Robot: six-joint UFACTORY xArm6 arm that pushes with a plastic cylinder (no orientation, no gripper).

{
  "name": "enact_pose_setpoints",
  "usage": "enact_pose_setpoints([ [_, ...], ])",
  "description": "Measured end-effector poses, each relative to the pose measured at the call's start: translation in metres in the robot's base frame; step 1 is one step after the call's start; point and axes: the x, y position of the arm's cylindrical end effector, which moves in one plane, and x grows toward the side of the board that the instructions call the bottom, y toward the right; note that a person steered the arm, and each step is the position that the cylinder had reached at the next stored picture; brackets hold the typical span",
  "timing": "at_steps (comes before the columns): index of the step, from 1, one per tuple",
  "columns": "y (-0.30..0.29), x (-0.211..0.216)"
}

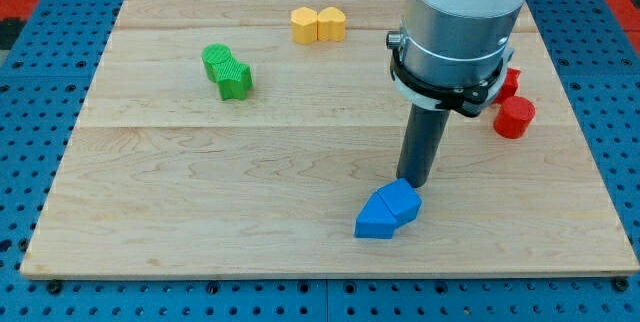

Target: Point at the blue triangle

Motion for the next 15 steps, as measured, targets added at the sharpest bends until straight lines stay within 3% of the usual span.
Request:
enact_pose_setpoints([
  [5, -0.024, -0.020],
  [7, 0.056, -0.020],
  [8, 0.056, -0.006],
  [9, 0.056, 0.040],
  [13, 0.052, 0.071],
  [15, 0.013, 0.071],
])
